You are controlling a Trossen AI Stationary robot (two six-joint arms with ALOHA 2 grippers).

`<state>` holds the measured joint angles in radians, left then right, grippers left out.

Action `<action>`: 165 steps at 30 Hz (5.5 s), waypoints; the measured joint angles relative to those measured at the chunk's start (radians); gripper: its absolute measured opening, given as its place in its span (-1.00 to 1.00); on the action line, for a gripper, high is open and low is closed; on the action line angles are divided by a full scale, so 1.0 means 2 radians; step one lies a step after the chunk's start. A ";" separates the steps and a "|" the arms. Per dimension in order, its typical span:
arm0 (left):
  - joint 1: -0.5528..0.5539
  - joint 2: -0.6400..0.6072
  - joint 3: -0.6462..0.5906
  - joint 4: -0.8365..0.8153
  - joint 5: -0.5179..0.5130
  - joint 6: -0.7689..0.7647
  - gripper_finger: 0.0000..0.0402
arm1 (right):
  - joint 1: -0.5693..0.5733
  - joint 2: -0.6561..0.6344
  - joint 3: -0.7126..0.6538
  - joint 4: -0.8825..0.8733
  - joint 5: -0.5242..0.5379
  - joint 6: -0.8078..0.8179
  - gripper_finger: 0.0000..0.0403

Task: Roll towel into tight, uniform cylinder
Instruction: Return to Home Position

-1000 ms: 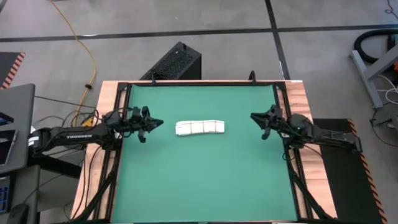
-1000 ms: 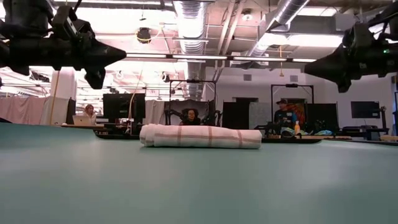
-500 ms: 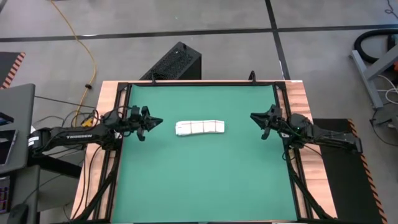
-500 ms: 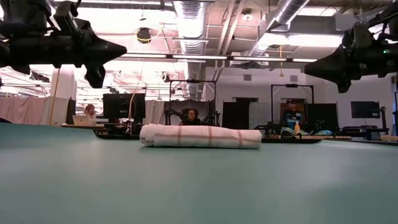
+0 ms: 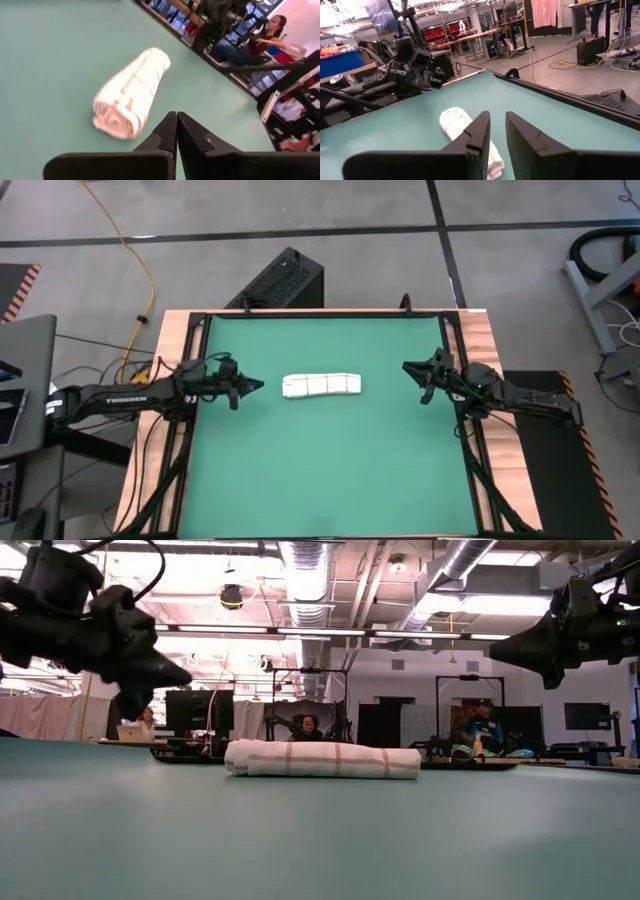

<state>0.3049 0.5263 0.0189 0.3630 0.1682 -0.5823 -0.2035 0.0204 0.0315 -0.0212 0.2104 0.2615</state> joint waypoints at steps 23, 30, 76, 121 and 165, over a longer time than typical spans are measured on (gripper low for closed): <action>-0.079 -0.262 0.003 -0.186 -0.064 0.019 -1.00 | 0.000 0.000 0.000 0.003 -0.001 0.000 -0.58; -0.080 -0.260 0.003 -0.187 -0.065 0.020 -1.00 | 0.000 0.000 0.000 0.003 -0.001 0.000 -0.58; -0.080 -0.260 0.003 -0.187 -0.065 0.020 -1.00 | 0.000 0.000 0.000 0.003 -0.001 0.000 -0.58; -0.080 -0.260 0.003 -0.187 -0.065 0.020 -1.00 | 0.000 0.000 -0.001 0.003 -0.001 0.000 -0.58; -0.080 -0.260 0.003 -0.187 -0.065 0.020 -1.00 | 0.000 0.000 -0.001 0.003 -0.001 0.000 -0.58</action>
<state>0.1447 0.0066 0.0250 -0.0105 0.0380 -0.5423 -0.2039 0.0200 0.0303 -0.0151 0.2077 0.2619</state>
